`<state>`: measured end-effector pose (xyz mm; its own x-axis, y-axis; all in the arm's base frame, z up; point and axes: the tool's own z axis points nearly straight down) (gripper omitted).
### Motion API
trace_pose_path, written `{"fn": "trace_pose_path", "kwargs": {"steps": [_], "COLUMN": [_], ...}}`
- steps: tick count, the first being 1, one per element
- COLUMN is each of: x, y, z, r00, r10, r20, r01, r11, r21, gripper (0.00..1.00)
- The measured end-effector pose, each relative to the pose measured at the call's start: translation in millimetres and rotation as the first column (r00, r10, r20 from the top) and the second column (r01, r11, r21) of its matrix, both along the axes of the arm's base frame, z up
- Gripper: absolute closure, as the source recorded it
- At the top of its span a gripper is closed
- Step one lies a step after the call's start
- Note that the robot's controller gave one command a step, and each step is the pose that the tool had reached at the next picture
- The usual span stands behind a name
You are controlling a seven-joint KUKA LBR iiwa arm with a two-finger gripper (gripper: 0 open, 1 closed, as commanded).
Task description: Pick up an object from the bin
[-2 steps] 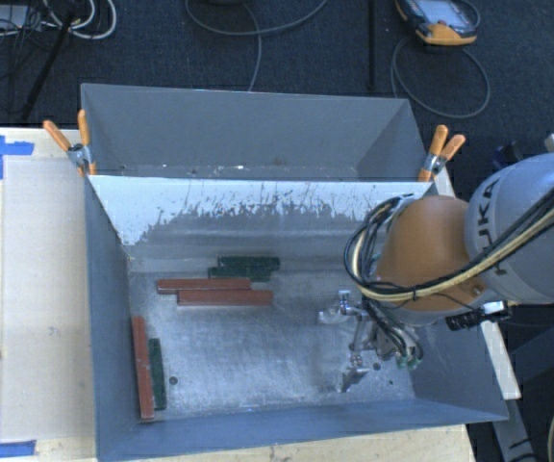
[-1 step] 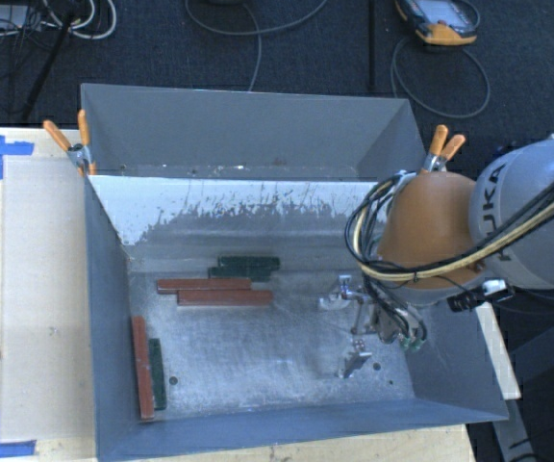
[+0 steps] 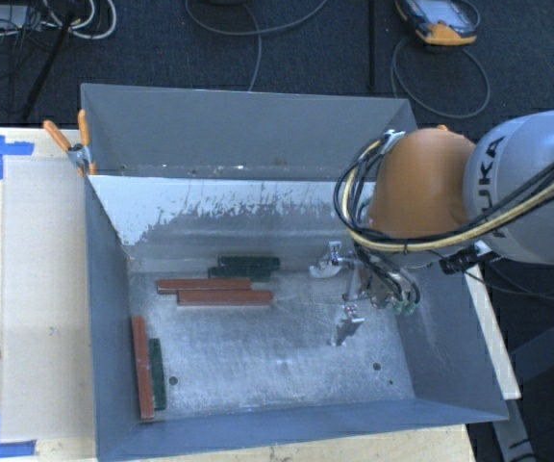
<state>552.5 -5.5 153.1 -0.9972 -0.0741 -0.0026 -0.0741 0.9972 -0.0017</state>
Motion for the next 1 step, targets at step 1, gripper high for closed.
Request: {"fn": "trace_pose_path", "kwargs": {"steps": [1], "x": [8.1], "y": [29.0], "z": [-36.4], "r00": [1.0], "r10": [0.018], "r20": [0.008], "r01": [-0.018], "r11": [1.0], "r21": [0.002], "gripper": [0.0]}}
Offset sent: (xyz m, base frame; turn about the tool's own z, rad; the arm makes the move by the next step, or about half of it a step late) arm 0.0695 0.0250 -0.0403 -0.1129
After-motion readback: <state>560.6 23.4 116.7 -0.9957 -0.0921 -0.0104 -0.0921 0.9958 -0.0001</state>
